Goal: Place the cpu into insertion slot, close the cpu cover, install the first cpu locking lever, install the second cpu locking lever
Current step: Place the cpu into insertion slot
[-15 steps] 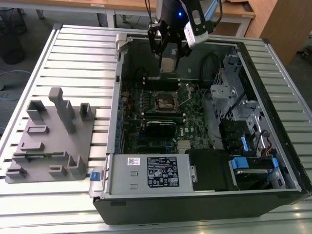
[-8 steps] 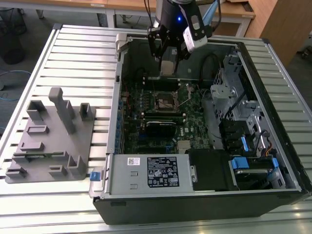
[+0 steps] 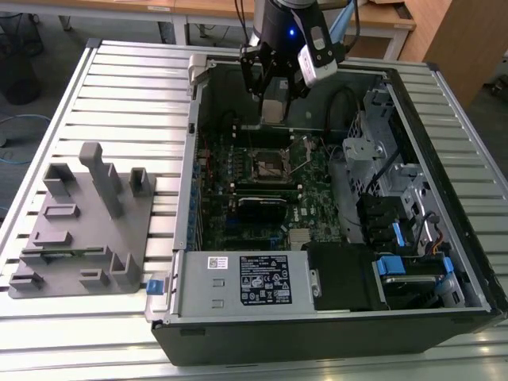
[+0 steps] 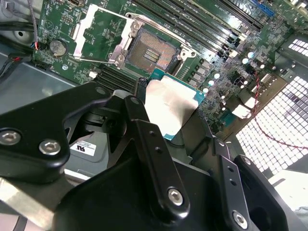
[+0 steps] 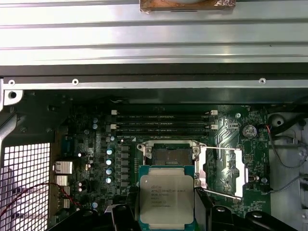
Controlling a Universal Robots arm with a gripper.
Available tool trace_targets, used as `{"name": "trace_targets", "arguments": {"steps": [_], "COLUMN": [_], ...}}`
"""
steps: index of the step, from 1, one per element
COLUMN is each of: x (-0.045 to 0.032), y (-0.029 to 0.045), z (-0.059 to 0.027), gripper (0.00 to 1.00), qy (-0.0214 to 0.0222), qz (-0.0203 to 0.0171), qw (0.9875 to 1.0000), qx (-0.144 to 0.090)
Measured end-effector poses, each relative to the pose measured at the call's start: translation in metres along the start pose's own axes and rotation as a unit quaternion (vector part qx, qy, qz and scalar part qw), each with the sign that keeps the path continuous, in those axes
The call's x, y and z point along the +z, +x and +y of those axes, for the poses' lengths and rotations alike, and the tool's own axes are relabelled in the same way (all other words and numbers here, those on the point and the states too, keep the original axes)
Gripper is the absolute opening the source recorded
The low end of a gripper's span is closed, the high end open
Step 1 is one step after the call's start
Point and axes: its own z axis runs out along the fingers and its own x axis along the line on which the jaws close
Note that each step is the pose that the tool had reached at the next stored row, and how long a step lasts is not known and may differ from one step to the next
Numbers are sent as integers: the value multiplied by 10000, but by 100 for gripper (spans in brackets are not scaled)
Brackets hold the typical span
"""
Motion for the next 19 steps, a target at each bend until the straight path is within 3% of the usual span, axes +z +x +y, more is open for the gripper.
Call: {"name": "trace_targets", "arguments": {"steps": [5, 12, 19], "x": [8, 96, 135], "y": [0, -2, -3], "z": [0, -8, -12], "gripper": [54, 54, 54], "qy": [-3, 0, 0], "qz": [-1, -1, -1], "qw": [10000, 10000, 10000], "qx": [0, 0, 0]}}
